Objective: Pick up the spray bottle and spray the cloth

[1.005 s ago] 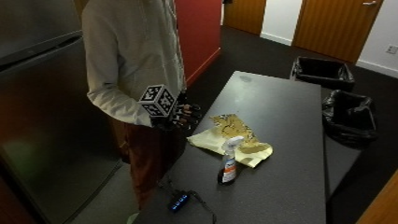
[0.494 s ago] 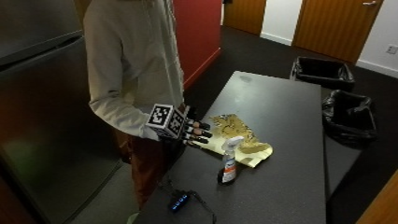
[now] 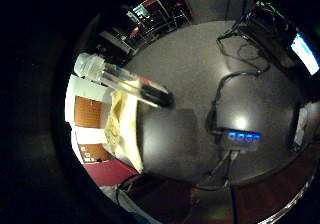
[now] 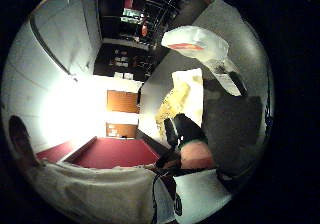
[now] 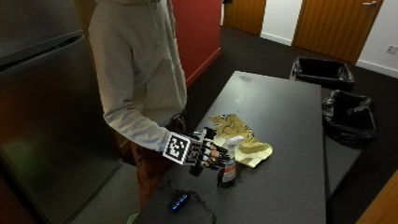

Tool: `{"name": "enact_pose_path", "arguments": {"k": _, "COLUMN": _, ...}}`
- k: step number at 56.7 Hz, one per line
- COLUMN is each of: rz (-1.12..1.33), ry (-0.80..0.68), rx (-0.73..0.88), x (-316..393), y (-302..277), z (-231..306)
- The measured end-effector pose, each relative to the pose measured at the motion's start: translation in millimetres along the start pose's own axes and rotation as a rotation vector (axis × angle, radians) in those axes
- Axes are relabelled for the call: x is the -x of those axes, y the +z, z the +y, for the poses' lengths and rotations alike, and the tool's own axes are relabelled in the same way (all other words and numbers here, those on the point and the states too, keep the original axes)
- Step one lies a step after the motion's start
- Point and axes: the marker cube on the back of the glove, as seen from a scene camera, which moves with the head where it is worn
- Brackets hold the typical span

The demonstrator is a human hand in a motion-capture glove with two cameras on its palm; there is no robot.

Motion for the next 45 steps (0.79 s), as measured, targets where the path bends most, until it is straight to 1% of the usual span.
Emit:
{"name": "enact_pose_path", "arguments": {"k": 5, "rz": -0.058, "ry": 0.040, "rx": 0.009, "x": -6.6, "y": 8.2, "z": -10.5}}
{"name": "enact_pose_path", "arguments": {"k": 17, "rz": -0.298, "ry": 0.175, "rx": 0.066, "x": -17.3, "y": 47.6, "z": -34.2}}
{"name": "enact_pose_path", "arguments": {"k": 26, "rz": -0.390, "ry": 0.204, "rx": 0.107, "x": -10.2, "y": 77.2, "z": -47.8}}
{"name": "enact_pose_path", "arguments": {"k": 38, "rz": -0.380, "ry": 0.188, "rx": 0.100, "x": 8.9, "y": 90.7, "z": -73.8}}
{"name": "enact_pose_path", "arguments": {"k": 45, "rz": -0.323, "ry": 0.159, "rx": 0.140, "x": 19.5, "y": 98.3, "z": -83.0}}
